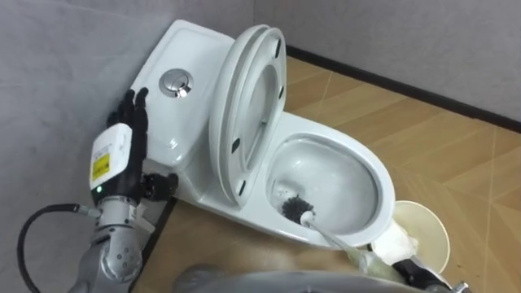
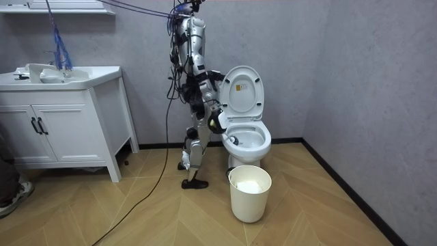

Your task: Brush toilet

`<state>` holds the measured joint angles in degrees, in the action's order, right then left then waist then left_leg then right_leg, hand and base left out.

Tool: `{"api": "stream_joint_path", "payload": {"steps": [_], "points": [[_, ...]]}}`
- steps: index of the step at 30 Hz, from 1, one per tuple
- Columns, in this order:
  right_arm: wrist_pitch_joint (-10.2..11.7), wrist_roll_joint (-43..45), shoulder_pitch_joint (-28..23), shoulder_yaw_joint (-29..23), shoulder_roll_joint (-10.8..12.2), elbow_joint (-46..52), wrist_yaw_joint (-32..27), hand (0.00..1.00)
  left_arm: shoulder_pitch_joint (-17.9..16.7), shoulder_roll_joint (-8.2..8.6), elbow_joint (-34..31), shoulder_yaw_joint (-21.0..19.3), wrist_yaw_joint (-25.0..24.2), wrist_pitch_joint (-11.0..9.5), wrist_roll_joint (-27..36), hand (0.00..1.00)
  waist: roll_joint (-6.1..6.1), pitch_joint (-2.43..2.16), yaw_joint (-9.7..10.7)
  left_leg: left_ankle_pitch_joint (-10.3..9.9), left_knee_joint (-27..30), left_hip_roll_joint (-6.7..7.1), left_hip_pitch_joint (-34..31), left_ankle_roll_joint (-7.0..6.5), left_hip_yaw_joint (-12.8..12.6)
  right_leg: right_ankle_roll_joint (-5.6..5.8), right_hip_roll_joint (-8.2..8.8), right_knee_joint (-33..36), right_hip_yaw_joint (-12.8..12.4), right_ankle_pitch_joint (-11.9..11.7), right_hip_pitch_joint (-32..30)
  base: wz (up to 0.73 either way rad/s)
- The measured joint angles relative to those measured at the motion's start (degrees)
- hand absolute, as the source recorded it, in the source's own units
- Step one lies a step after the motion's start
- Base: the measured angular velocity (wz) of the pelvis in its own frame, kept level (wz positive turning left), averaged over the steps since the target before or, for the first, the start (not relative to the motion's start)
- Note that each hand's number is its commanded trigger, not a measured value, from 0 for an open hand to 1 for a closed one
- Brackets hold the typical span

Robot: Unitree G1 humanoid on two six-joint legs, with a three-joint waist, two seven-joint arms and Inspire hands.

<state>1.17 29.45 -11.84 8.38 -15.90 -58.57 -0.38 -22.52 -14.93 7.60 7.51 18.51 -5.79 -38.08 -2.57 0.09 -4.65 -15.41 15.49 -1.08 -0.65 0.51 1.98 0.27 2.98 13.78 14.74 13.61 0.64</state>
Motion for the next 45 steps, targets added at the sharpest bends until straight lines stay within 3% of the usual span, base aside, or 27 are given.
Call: {"api": "stream_joint_path", "payload": {"steps": [7,10,13,18,22,26,28,30,35,40,45], "points": [[-0.20,0.62,2.35,-0.54,-0.32,0.23,-0.06,1.00,1.01,-0.90,1.37,0.29,-0.44,0.02,-0.87,0.00,0.58,-0.17,0.30,0.48,0.01,0.05,-2.39,-0.16,-0.44,0.00,0.33,2.05,-0.46,0.00,-3.17,-0.04],[-1.32,0.89,4.31,-0.33,-0.31,0.14,-0.34,1.00,3.19,-1.58,2.81,0.65,-0.46,0.01,-2.52,0.00,0.14,0.16,0.22,1.25,0.02,0.36,-4.19,-0.16,-0.41,-0.21,0.68,2.52,-0.37,-0.12,-5.01,0.03],[-1.57,1.84,6.91,-0.29,-0.44,-0.74,-0.78,1.00,6.77,-1.82,7.19,1.36,0.31,-0.54,-5.70,0.00,-0.04,0.61,-0.14,1.85,0.14,0.53,-5.44,-0.20,-0.33,-0.35,0.85,3.04,-0.37,-0.40,-6.35,0.03],[-1.22,6.08,13.16,1.87,-2.29,-2.09,-2.42,1.00,13.57,-1.89,14.77,2.51,4.69,-0.97,-12.67,0.00,0.62,0.71,-0.42,3.07,1.60,0.82,-11.04,-0.43,-0.55,-0.64,1.31,4.48,-0.67,-1.58,-12.17,-0.01],[-1.15,7.92,17.11,4.19,-3.04,-2.68,-3.10,1.00,18.21,-2.35,18.87,3.95,7.80,-0.98,-13.37,0.00,0.56,0.88,-0.63,3.66,3.51,0.99,-15.57,-0.50,-0.76,-0.98,1.92,6.59,-0.84,-1.78,-16.91,-0.03],[-1.29,9.69,22.98,7.69,-4.27,-3.73,-5.64,1.00,23.31,-2.63,22.87,5.37,12.02,-1.21,-13.32,0.00,0.43,1.76,-2.08,4.72,5.04,1.04,-20.51,-0.66,-2.02,-1.53,2.45,9.11,-1.90,-2.73,-22.83,-0.15],[-1.33,10.51,25.35,9.25,-5.01,-3.75,-7.20,1.00,25.77,-3.12,24.06,6.45,13.88,-1.21,-13.34,0.00,0.79,2.10,-2.41,4.93,6.64,0.95,-23.58,-0.60,-1.99,-1.86,2.82,10.29,-1.99,-3.07,-25.66,0.03],[-1.46,11.30,27.95,10.90,-5.85,-3.48,-8.88,1.00,29.08,-4.12,25.19,7.76,16.32,-1.21,-13.31,0.00,0.31,2.72,-2.97,5.33,7.67,0.95,-27.06,-0.45,-1.91,-2.20,2.88,11.83,-2.24,-3.30,-29.17,0.00],[-1.86,11.35,33.41,15.49,-9.61,-3.16,-10.87,1.00,34.19,-4.43,26.72,9.76,21.01,-1.18,-13.26,0.00,0.53,3.15,-4.09,5.96,10.36,0.93,-34.37,-0.28,-1.07,-2.96,2.94,13.89,-0.84,-4.33,-35.51,0.10],[-3.93,11.15,37.99,18.05,-10.46,-4.56,-12.76,1.00,37.76,-4.67,27.07,12.32,24.68,-0.60,-13.20,0.00,0.64,3.51,-5.06,6.55,11.56,0.75,-38.86,0.13,0.40,-3.55,2.99,14.03,0.63,-4.87,-38.91,0.11],[-6.13,9.59,40.71,19.66,-10.76,-6.15,-16.52,1.00,39.57,-6.09,26.10,15.06,29.08,-0.40,-13.17,0.00,1.69,4.27,-6.35,6.88,13.33,0.96,-42.90,0.39,1.86,-3.75,2.97,15.06,1.41,-4.97,-42.03,0.08]]}}
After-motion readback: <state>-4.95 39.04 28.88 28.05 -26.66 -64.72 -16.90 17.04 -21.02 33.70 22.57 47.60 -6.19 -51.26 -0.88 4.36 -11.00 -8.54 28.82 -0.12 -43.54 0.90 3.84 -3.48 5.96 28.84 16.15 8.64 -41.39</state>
